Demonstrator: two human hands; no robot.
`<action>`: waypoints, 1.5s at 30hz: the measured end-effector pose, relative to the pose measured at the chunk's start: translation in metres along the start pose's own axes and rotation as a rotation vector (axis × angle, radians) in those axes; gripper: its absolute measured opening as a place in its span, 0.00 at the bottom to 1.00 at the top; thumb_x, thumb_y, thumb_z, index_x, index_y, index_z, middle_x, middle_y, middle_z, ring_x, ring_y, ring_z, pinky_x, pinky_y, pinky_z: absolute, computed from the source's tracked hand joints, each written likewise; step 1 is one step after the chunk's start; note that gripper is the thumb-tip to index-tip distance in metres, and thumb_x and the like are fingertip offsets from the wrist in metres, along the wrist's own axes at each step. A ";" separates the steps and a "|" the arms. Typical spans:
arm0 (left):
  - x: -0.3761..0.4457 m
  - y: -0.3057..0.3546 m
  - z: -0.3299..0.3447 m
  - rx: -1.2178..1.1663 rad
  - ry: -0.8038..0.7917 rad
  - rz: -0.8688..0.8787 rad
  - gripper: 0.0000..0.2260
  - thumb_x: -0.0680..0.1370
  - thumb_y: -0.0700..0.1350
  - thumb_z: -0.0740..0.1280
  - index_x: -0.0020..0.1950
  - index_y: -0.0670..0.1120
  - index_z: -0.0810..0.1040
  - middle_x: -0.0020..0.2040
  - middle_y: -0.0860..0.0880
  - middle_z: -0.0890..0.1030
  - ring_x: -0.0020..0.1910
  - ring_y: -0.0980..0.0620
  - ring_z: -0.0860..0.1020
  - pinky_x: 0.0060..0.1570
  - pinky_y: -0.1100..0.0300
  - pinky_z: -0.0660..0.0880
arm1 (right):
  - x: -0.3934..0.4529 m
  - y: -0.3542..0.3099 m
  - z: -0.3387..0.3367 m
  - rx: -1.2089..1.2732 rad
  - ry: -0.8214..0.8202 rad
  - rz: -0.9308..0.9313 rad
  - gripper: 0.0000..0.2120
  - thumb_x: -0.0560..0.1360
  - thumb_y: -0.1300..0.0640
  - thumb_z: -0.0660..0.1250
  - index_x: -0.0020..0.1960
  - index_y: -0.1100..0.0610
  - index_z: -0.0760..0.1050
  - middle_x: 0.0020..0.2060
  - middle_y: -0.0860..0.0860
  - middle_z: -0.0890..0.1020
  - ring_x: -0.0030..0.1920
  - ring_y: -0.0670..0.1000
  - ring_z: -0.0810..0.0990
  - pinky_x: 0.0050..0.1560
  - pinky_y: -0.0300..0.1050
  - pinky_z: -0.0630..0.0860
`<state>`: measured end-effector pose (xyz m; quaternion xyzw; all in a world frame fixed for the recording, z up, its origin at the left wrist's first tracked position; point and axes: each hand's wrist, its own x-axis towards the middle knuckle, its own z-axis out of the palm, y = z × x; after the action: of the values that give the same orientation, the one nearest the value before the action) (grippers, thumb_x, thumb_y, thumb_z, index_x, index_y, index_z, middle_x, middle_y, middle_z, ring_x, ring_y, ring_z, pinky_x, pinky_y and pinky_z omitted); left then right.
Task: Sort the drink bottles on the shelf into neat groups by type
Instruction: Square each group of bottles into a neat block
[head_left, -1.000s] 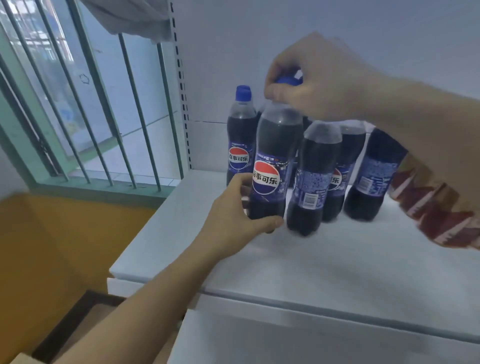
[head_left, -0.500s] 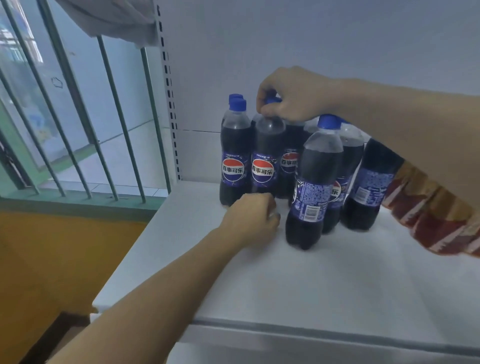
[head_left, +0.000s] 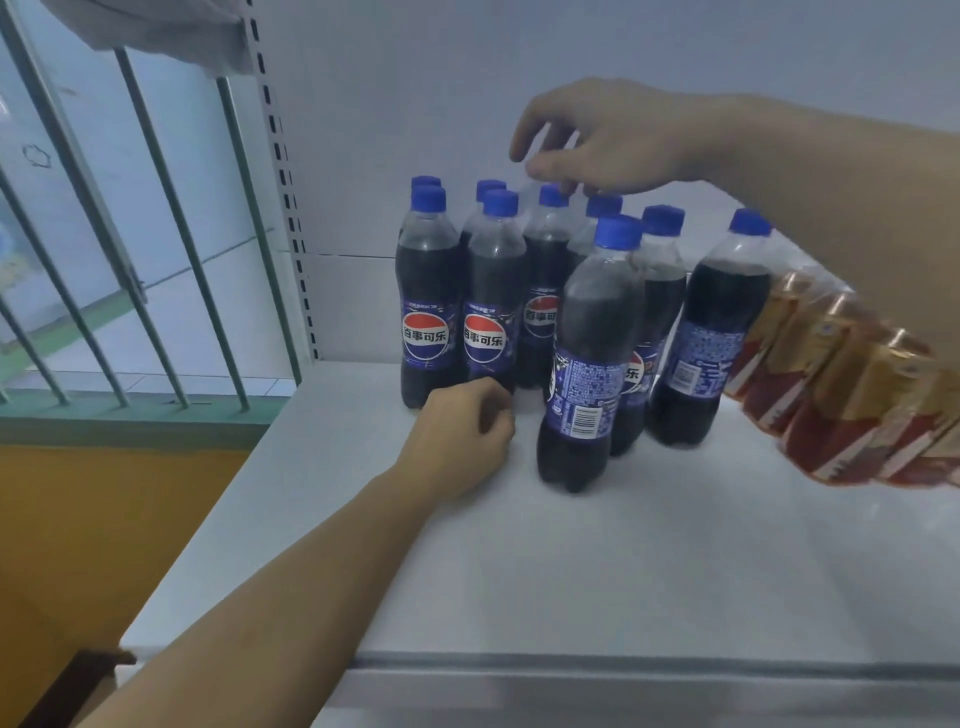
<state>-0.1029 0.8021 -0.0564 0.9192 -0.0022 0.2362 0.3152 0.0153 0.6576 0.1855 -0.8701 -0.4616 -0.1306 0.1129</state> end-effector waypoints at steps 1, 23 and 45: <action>-0.002 0.004 0.000 -0.093 0.012 0.028 0.10 0.78 0.44 0.69 0.58 0.45 0.82 0.48 0.51 0.85 0.46 0.55 0.82 0.49 0.60 0.78 | -0.008 0.006 -0.006 -0.023 0.021 0.009 0.11 0.83 0.45 0.59 0.61 0.46 0.75 0.51 0.46 0.81 0.43 0.44 0.82 0.43 0.44 0.78; -0.019 0.001 -0.033 -0.300 -0.223 0.069 0.35 0.64 0.58 0.77 0.69 0.61 0.69 0.57 0.73 0.78 0.56 0.69 0.78 0.49 0.77 0.73 | -0.012 0.024 0.003 -0.026 -0.254 0.385 0.20 0.78 0.39 0.68 0.59 0.54 0.78 0.50 0.53 0.83 0.47 0.55 0.81 0.41 0.46 0.75; -0.012 -0.027 -0.069 -0.215 -0.269 -0.048 0.30 0.61 0.59 0.80 0.60 0.64 0.75 0.52 0.68 0.83 0.49 0.66 0.82 0.44 0.76 0.75 | -0.012 0.008 0.006 -0.039 -0.139 0.229 0.15 0.75 0.42 0.73 0.56 0.50 0.78 0.43 0.50 0.86 0.30 0.44 0.85 0.37 0.41 0.75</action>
<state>-0.1396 0.8618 -0.0293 0.9032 -0.0477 0.1019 0.4141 0.0162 0.6461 0.1751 -0.9262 -0.3632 -0.0652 0.0776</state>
